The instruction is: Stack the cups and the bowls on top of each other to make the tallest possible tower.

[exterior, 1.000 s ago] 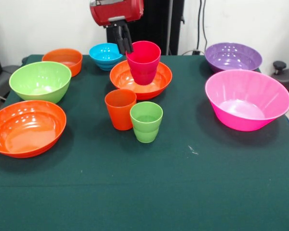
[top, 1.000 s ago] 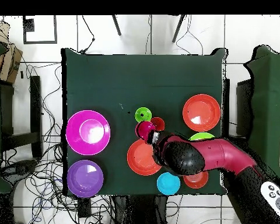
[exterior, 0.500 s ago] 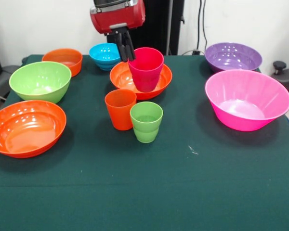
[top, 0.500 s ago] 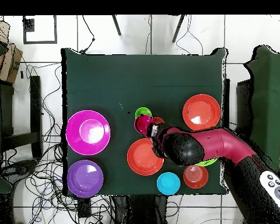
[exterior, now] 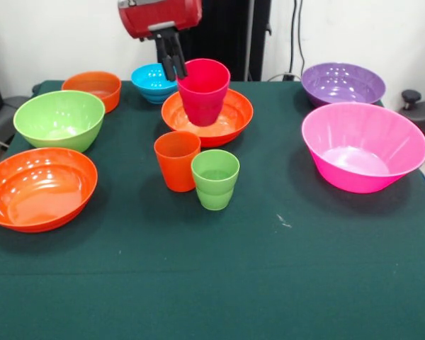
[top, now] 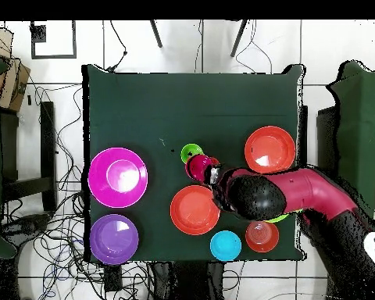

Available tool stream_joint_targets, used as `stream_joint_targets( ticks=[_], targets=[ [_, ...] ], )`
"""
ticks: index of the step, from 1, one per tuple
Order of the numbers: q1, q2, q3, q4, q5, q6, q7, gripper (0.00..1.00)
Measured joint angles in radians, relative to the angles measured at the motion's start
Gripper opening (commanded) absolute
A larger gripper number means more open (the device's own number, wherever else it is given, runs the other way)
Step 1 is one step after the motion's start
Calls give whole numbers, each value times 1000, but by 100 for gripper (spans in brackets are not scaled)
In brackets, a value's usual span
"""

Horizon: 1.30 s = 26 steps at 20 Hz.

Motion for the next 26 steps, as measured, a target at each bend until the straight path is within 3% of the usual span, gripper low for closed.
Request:
stream_joint_targets(
  ticks=[8, 16, 26],
  targets=[
    [-28, -4, 23, -19, -2, 49, -61, 0],
    [-16, 51, 22, -97, -19, 52, -79, 0],
    [33, 172, 18, -318, -26, 127, -101, 0]
  ],
)
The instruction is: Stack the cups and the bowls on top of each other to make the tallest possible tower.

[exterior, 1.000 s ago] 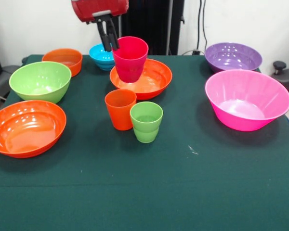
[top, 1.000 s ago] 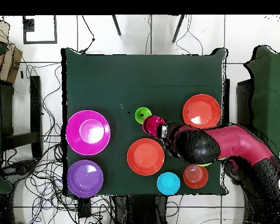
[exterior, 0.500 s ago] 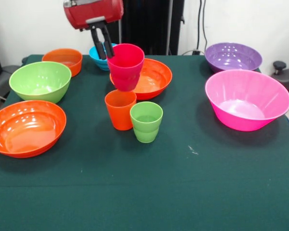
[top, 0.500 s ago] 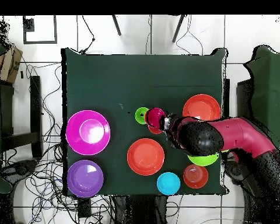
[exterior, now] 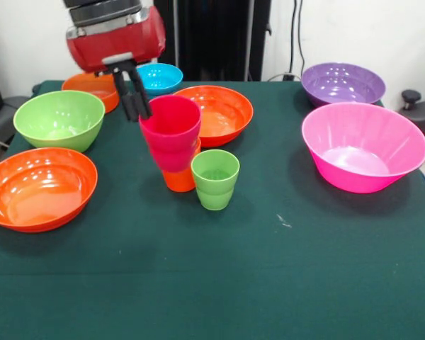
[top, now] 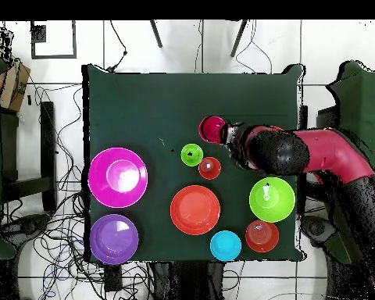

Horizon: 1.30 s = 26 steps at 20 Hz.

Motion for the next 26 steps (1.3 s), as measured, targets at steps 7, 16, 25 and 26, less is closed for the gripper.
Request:
stream_joint_targets(
  ticks=[7, 16, 25, 26],
  targets=[
    [57, 83, -23, -171, -19, 54, -16, 0],
    [128, 150, -75, -283, -81, 58, -16, 0],
    [140, 177, -131, -287, -130, 43, -16, 0],
    [140, 182, -140, -287, -131, 35, -16, 0]
  ],
)
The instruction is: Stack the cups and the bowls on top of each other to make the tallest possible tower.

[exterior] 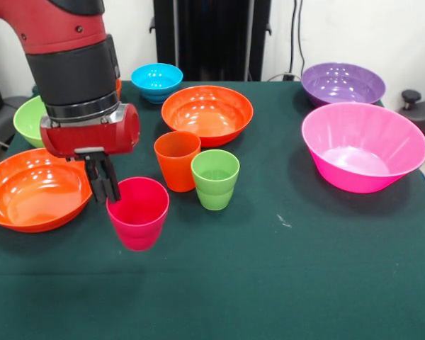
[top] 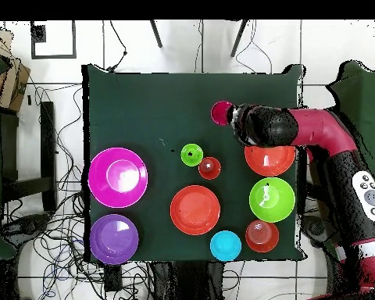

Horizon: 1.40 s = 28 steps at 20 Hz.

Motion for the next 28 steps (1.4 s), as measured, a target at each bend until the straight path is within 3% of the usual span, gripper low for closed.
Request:
stream_joint_targets(
  ticks=[12, 28],
  targets=[
    [11, 41, -26, -8, -8, -33, 0, 0],
    [56, 21, -79, -3, -8, -66, 0, 0]
  ],
)
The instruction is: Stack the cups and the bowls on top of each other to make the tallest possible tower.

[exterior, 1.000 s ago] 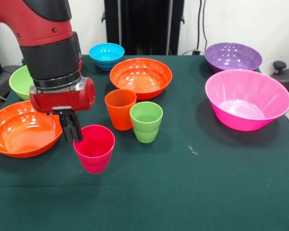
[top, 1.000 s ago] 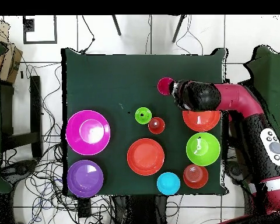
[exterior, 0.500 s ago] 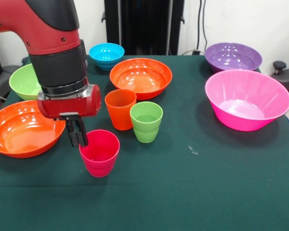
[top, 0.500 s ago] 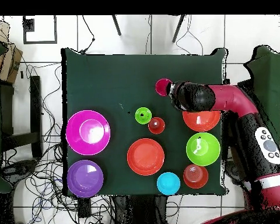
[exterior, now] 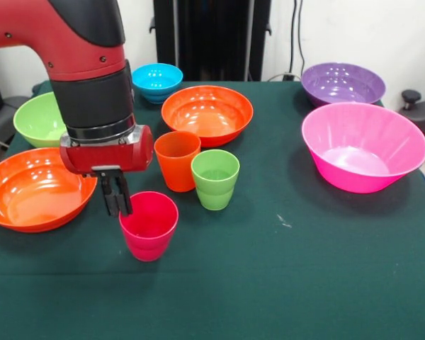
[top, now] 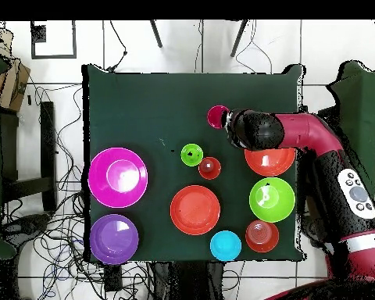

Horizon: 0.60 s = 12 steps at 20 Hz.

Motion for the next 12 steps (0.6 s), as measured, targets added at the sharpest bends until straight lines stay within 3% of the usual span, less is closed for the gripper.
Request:
stream_joint_targets(
  ticks=[12],
  targets=[
    [3, -89, -47, 57, 8, -14, 0, 0]
  ],
)
